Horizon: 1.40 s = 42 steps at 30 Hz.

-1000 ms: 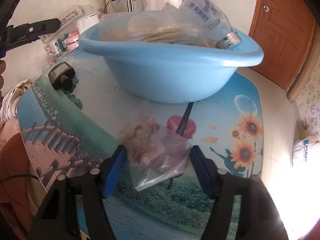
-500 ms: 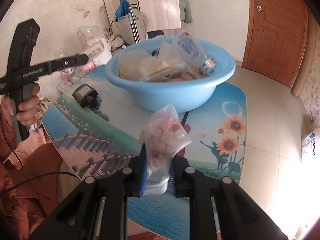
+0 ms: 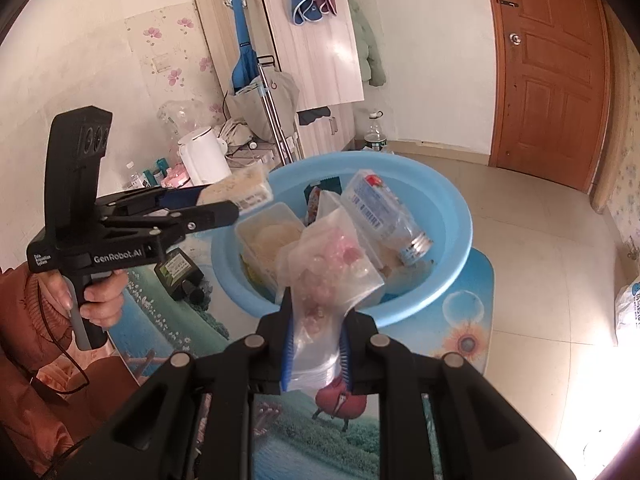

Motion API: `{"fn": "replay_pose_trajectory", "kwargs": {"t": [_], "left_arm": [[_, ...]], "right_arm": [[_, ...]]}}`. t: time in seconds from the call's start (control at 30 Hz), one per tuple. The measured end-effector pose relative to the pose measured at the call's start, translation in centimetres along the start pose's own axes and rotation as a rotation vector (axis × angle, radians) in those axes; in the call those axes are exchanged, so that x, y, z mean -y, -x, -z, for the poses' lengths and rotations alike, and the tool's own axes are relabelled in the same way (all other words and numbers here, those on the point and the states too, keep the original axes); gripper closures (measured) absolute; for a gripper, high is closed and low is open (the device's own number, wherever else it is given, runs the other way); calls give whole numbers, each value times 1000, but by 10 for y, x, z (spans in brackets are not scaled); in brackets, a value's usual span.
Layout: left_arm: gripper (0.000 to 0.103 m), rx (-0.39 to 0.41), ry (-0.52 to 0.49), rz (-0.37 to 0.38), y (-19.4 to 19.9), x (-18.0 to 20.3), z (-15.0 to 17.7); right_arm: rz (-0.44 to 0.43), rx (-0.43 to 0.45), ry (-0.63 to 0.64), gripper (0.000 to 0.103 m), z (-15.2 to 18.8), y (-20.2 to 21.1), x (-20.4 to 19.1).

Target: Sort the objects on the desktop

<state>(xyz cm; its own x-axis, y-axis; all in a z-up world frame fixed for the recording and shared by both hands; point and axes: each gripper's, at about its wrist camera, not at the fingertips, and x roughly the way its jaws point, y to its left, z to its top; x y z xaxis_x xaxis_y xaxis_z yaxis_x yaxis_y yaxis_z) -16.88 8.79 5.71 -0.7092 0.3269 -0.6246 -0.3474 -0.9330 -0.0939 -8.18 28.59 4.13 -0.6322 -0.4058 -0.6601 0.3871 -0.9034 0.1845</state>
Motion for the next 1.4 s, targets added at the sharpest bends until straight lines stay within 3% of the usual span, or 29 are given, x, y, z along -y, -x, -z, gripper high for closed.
{"fn": "replay_pose_trajectory", "kwargs": {"t": [0.13, 0.27, 0.63, 0.73, 0.87, 1.0, 1.17, 1.4], "left_arm": [[40, -20, 3, 10, -19, -6, -12], [32, 21, 22, -4, -11, -19, -19], [32, 27, 109, -109, 17, -82, 1], [30, 13, 140, -142, 26, -97, 17], [23, -11, 177, -178, 36, -115, 43], [21, -54, 233, -199, 40, -133, 69], [16, -99, 257, -215, 40, -138, 95], [9, -149, 186, -218, 39, -128, 117]], "right_arm": [[22, -4, 11, 85, -12, -19, -1], [8, -3, -19, 85, -24, -32, 2], [120, -27, -8, 80, -61, -69, -3], [130, -5, -21, 73, -66, -64, -6], [126, 47, -24, 54, -72, -49, -17], [120, 96, -5, 50, -76, -32, -35], [102, 94, -10, 45, -62, -23, -49], [79, 59, -67, 45, -19, -20, -50]]}}
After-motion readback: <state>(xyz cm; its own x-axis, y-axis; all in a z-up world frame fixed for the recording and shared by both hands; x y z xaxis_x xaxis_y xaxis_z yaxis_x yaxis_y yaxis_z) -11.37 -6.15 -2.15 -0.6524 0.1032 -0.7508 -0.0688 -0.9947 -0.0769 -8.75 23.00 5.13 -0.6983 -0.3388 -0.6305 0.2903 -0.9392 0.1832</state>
